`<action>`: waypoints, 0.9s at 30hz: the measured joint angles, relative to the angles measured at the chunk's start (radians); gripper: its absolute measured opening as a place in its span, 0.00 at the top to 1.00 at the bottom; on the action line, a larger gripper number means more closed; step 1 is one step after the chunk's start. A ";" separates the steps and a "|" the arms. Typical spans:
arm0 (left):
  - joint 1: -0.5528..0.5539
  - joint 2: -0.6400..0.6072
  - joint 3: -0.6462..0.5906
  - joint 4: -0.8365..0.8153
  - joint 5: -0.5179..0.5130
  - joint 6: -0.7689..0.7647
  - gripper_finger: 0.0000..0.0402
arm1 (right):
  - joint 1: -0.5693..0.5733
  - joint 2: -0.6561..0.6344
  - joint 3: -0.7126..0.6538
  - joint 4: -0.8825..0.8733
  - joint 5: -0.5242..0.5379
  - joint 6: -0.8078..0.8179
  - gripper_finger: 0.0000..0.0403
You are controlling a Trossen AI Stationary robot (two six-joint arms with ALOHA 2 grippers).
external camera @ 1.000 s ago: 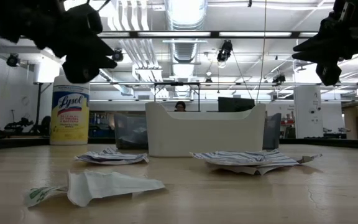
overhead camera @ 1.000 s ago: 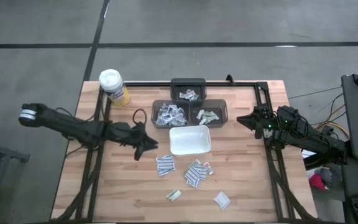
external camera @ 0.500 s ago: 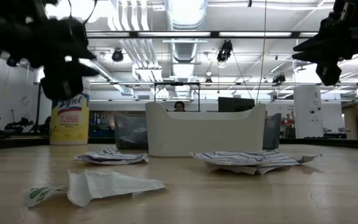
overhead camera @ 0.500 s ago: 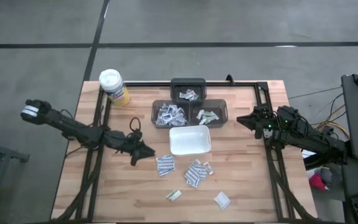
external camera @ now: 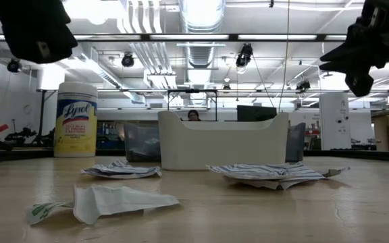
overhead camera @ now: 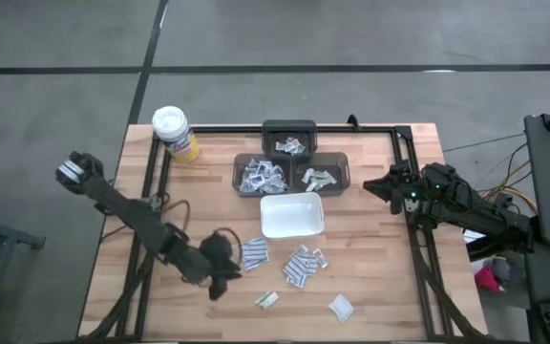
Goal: Pick & Place First Aid Supplies
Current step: Put the green bandage into the bottom right black bin
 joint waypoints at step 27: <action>-0.015 0.536 0.508 -0.178 0.094 -0.143 0.76 | 0.000 0.001 0.000 -0.013 0.000 0.000 0.81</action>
